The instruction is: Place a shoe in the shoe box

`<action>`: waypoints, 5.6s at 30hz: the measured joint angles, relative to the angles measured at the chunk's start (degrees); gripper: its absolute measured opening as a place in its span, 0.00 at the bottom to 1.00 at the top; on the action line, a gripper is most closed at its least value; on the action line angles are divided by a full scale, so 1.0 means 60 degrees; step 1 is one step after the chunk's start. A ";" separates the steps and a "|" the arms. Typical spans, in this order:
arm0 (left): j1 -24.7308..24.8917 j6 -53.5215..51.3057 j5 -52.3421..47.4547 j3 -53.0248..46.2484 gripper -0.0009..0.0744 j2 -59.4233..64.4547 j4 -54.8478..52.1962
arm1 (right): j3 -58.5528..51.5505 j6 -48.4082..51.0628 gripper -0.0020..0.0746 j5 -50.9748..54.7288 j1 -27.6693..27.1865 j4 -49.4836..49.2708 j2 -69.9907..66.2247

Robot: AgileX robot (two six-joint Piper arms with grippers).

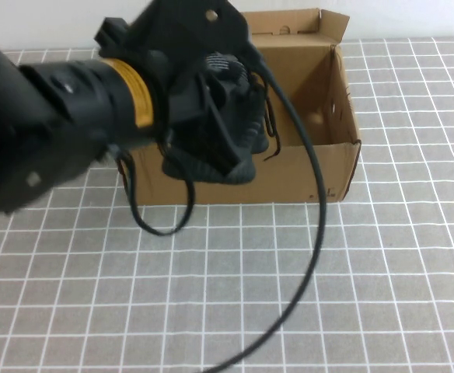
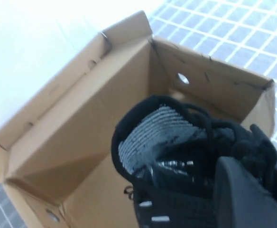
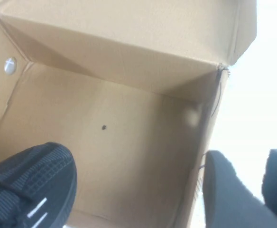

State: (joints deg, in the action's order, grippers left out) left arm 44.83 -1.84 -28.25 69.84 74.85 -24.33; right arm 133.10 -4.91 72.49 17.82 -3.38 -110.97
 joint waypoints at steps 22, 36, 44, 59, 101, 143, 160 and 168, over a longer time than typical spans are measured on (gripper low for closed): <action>-0.4784 -0.9915 -0.4066 0.2462 0.06 0.0633 1.0255 | 0.0000 0.1477 0.18 0.0033 0.0000 -0.2252 0.0000; -0.4931 -1.1233 -0.4652 0.2520 0.06 0.0982 1.0928 | -0.0419 0.2236 0.13 0.0033 0.0000 -0.3197 0.0215; -0.4950 -1.1578 -0.4781 0.2520 0.06 0.0982 1.1143 | -0.2299 0.3125 0.27 0.0033 0.0000 -0.3829 0.1512; -0.4950 -1.2073 -0.5896 0.2520 0.06 0.0982 1.1340 | -0.2647 0.5698 0.64 -0.0035 0.0000 -0.5604 0.1200; -0.4966 -1.2404 -0.6984 0.2520 0.06 0.1017 1.1199 | -0.1990 0.5663 0.67 -0.1449 0.1884 -0.3840 -0.0067; -0.4966 -1.2474 -0.7121 0.2565 0.06 0.1017 1.1016 | -0.0619 0.4168 0.75 -0.0049 0.1818 -0.3637 -0.0304; -0.4966 -1.2474 -0.7141 0.2565 0.06 0.1017 1.0994 | -0.1366 0.3661 0.70 -0.0049 0.2065 -0.3194 -0.0232; -0.4966 -1.2496 -0.7141 0.2565 0.06 0.1017 1.0994 | -0.1527 0.4013 0.56 -0.0049 0.2079 -0.3196 -0.0224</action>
State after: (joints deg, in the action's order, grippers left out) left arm 15.03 -76.82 -71.10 85.23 80.96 41.64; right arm 123.94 19.17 72.19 30.29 -22.55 -112.31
